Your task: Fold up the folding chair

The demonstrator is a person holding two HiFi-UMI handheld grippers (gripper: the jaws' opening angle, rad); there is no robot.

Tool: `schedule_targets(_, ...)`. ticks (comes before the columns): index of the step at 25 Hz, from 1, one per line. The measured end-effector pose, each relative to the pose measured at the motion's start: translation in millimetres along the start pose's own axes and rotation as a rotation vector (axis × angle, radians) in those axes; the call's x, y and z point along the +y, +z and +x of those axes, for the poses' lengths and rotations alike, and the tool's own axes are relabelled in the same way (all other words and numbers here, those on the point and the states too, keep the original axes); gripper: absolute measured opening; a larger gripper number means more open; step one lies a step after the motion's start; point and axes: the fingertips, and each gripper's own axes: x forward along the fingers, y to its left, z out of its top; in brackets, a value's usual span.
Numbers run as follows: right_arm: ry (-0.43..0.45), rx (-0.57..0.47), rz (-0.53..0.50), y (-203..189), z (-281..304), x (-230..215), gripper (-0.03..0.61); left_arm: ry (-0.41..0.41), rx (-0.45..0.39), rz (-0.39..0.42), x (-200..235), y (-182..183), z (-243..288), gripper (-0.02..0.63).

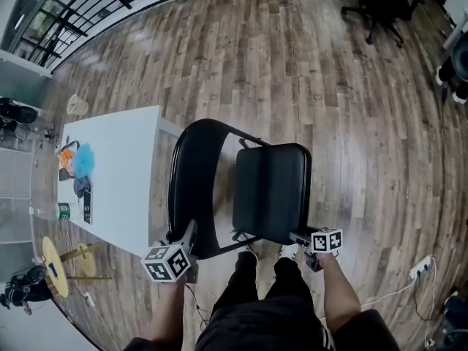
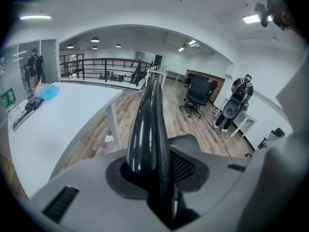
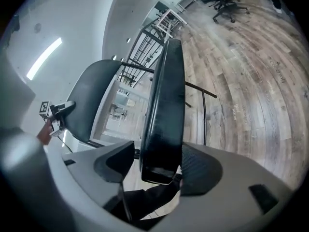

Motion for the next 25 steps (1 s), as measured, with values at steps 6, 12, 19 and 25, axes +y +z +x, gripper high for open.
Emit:
schedule_targets(6,0.045,0.042,-0.09,2.5,26.6,112.4,0.293,-0.047,-0.015,0.0,19.2,26.6,-38.4,0.085)
schedule_targets(12,0.077,0.078,-0.177,5.4,67.5,208.8,0.293,-0.061,-0.028,-0.001,48.5,44.4,-68.9,0.077)
schedule_targets(19,0.044,0.028,-0.16,11.9,124.7,281.6,0.178,-0.043,-0.022,0.018,79.4,55.6,-90.1,0.074)
schedule_targets(25,0.011,0.058,-0.189,10.4,172.7,325.8,0.169,-0.036,-0.02,0.005,125.3,60.7,-101.1,0.074)
